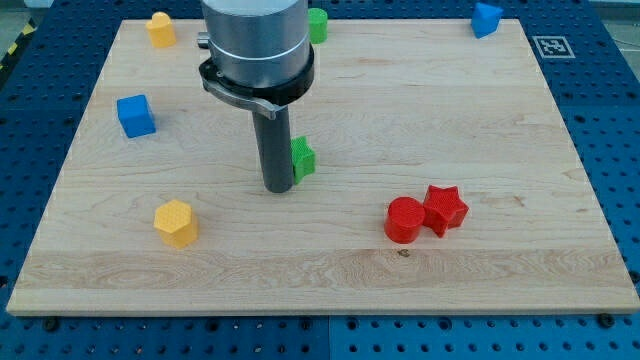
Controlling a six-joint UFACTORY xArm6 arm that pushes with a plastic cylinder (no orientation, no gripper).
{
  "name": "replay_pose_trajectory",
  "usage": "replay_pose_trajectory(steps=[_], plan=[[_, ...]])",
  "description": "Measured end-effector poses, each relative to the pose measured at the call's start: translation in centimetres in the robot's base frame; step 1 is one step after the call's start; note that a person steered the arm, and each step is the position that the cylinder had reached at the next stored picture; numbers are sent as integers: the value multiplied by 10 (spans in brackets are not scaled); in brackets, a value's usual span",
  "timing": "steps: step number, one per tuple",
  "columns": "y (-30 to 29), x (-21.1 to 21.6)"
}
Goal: Place the green star at the center of the board
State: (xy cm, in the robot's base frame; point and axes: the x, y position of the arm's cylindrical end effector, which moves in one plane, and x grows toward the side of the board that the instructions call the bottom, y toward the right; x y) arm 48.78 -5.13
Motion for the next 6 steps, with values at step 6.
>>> replay_pose_trajectory(steps=[6], plan=[[16, -32]])
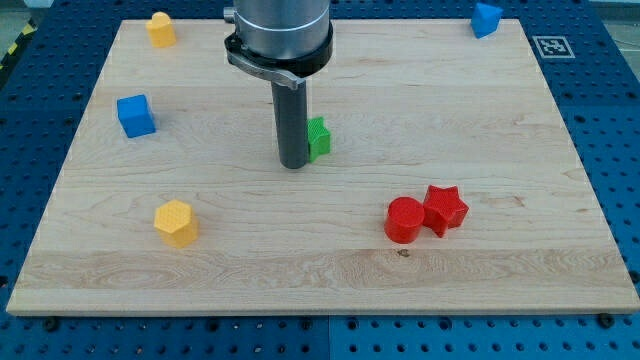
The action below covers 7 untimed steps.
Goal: Place the green star at the center of the board
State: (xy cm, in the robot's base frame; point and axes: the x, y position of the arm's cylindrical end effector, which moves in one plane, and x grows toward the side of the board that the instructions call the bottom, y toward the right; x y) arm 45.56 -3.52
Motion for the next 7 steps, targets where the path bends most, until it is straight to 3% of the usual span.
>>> replay_pose_trajectory(steps=[7], plan=[[22, -93]])
